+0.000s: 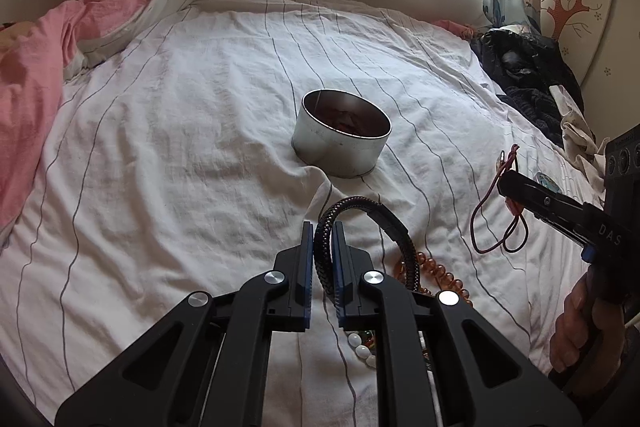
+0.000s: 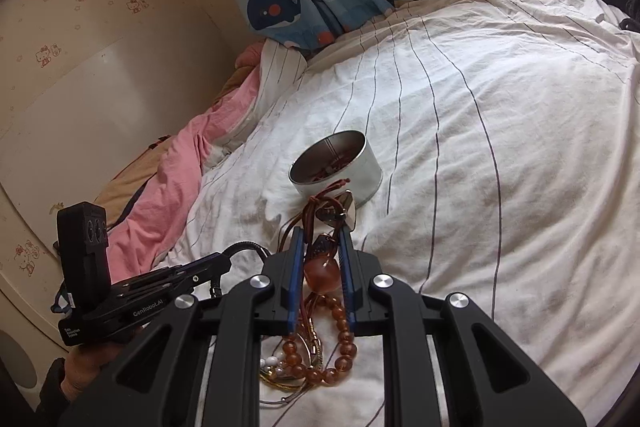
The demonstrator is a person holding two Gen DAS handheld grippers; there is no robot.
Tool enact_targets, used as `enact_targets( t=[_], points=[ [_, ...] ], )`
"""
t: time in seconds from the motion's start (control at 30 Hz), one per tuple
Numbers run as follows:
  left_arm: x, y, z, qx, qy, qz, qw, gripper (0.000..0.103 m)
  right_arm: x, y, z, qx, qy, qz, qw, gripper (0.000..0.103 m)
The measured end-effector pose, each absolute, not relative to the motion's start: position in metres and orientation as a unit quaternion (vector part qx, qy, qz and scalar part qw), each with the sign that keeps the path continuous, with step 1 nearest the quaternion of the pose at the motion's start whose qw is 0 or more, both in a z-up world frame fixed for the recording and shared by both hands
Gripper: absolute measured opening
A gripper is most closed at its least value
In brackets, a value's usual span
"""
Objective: Organize jewelry
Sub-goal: 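Carry both bracelets over the silver tin and open both tools to drop them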
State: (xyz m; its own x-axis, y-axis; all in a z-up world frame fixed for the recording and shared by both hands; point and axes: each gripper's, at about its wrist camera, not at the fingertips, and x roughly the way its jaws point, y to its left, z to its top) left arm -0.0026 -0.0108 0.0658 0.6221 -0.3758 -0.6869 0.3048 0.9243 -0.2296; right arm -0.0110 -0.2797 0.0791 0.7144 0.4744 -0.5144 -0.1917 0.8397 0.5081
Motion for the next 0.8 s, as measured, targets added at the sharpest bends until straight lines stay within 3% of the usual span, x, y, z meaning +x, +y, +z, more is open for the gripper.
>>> enact_targets(
  t=[0.53, 0.8],
  points=[
    [0.049, -0.031, 0.118, -0.065, 0.348, -0.216, 0.91, 0.008, 0.025, -0.277, 0.12, 0.178, 0.302, 0.19, 0.917, 0.018],
    [0.112, -0.055, 0.104, -0.094, 0.36, -0.223, 0.901, 0.008, 0.063, -0.282, 0.122, 0.166, 0.295, 0.178, 0.924, 0.018]
  ],
)
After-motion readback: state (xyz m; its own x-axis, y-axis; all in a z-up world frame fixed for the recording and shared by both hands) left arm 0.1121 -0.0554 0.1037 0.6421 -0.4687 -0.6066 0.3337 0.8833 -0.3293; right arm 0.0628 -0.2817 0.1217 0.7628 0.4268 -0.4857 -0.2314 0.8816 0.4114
